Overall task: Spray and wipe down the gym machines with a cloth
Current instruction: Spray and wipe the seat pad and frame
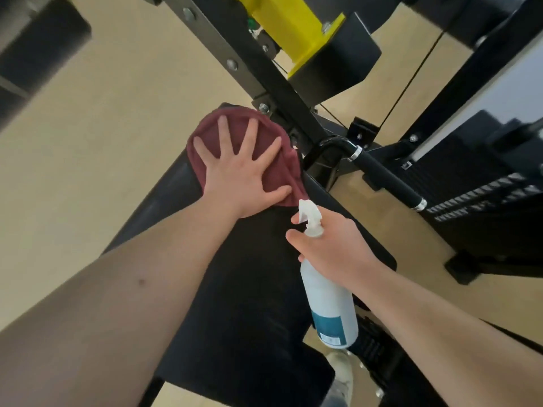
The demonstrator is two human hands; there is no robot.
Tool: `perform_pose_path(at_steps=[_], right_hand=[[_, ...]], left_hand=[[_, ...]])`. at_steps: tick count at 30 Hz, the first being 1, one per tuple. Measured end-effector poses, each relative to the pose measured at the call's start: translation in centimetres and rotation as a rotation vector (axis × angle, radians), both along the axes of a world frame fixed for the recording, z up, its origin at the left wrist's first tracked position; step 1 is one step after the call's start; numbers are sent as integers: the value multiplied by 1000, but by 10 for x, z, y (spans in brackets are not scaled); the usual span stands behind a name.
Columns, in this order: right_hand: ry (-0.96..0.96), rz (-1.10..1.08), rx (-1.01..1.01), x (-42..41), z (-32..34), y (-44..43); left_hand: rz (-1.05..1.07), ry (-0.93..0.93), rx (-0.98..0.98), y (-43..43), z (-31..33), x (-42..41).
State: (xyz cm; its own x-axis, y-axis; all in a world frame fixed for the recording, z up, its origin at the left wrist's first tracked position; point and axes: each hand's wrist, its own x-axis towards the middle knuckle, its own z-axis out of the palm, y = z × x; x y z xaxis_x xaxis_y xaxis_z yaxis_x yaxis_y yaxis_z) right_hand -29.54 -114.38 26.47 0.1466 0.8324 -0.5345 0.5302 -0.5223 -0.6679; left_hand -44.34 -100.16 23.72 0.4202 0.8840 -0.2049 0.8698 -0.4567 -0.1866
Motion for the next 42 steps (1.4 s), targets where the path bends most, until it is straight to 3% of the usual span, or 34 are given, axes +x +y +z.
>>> perform_pose_path(at_steps=[9,19,24,32,42], right_hand=[[-8,-53,-3,12,3,-9],[94,-53,2,-3,7,-5],[122,-72,0,6,6,6],[43,-33,5,9,0,14],[100,-22,6,-24,13,6]], left_hand=[[28,-6,20,3,-3,19],[153,-11,-93,-108,-10,-47],[219,-35,-69,-78,-10,-20],[107,-71,13,30,1,1],[358,-180,100,-5,3,-46]])
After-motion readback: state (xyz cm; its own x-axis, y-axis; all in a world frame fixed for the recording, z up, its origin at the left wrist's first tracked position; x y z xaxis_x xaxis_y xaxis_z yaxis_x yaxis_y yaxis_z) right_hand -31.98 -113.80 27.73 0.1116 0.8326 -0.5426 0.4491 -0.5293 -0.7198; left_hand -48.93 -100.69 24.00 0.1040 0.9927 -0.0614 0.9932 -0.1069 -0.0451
